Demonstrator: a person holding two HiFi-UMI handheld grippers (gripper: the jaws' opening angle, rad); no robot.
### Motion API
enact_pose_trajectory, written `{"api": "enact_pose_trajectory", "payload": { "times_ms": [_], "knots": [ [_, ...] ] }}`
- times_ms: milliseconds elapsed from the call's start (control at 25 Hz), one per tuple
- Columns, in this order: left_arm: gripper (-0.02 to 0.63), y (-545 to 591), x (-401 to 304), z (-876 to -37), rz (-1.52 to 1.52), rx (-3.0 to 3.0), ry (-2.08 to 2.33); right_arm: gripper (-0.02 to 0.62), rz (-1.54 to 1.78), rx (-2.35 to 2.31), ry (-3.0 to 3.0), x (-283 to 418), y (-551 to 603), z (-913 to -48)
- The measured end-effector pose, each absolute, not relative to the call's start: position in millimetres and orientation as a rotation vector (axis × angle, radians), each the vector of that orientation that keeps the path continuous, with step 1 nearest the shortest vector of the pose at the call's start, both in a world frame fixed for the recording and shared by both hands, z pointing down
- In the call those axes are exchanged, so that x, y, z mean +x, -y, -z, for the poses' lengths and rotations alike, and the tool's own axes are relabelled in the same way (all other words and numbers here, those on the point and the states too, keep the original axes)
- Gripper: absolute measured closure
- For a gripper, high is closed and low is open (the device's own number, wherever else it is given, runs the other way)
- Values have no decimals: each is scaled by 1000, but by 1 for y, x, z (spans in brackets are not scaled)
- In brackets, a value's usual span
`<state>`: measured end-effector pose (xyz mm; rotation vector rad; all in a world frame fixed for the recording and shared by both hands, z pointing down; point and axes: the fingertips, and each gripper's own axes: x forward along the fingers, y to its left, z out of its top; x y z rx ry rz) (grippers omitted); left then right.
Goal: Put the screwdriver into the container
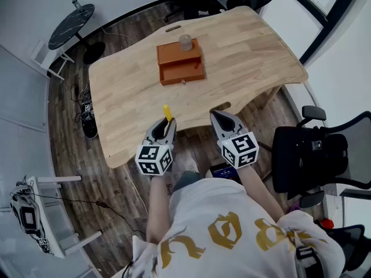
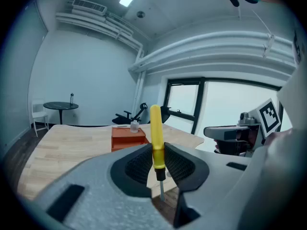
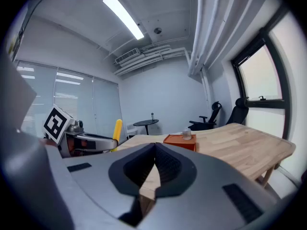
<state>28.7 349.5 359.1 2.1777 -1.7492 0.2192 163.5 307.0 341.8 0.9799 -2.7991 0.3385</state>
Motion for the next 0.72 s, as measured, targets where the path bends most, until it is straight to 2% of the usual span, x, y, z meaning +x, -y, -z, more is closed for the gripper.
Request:
{"api": "enact_pose_trajectory", "payload": {
  "times_ms": [720],
  "knots": [
    [529, -362, 41, -350, -224, 2158, 1809, 584, -333, 933, 2854, 188, -321, -334]
  ]
}}
